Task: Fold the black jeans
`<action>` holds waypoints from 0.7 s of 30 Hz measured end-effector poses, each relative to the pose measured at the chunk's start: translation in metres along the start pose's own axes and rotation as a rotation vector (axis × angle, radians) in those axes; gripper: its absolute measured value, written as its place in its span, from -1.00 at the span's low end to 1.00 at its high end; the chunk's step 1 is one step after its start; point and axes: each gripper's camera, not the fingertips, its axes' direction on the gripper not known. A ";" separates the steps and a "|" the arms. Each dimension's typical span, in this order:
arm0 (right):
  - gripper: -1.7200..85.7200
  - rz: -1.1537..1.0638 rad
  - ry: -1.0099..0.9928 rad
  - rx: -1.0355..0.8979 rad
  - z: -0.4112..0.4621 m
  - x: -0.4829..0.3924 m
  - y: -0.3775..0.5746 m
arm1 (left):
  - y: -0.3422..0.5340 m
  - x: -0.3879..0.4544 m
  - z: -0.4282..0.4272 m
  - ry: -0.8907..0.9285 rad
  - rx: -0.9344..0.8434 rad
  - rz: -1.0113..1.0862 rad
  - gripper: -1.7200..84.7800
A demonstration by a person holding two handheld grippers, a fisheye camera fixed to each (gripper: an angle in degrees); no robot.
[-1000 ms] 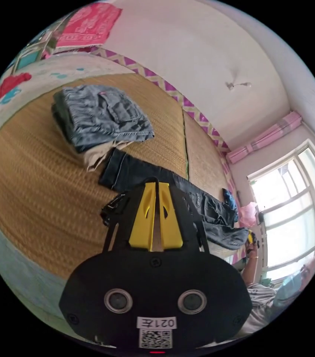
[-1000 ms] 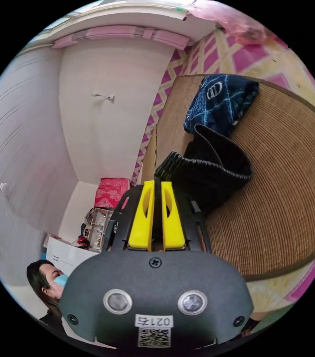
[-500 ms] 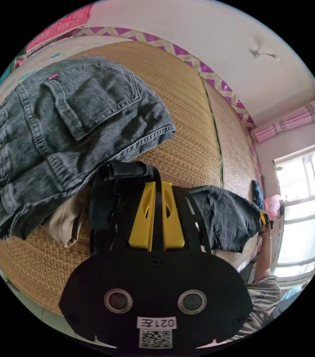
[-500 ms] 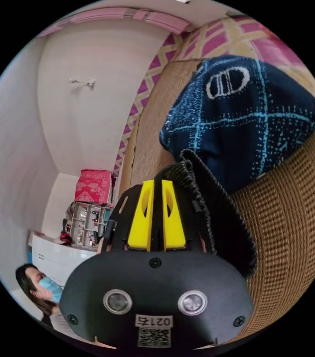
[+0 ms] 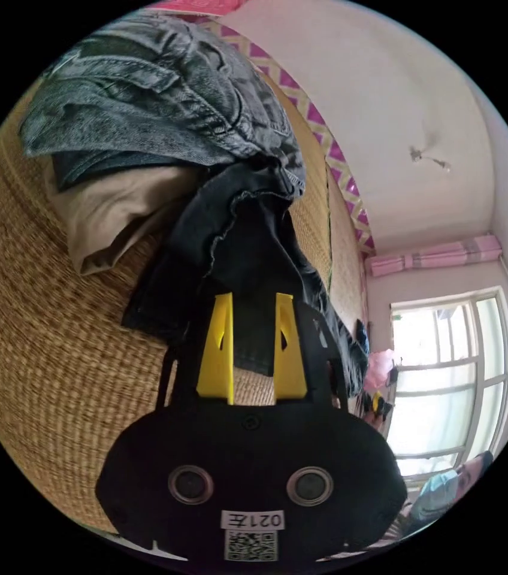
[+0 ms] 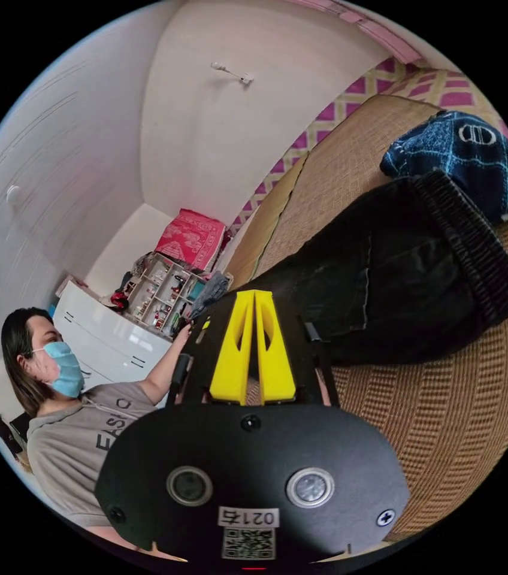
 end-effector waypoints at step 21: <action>-0.96 -0.924 0.465 -0.407 0.054 -0.258 -0.102 | 0.091 -0.018 -0.084 0.020 0.126 0.121 -0.98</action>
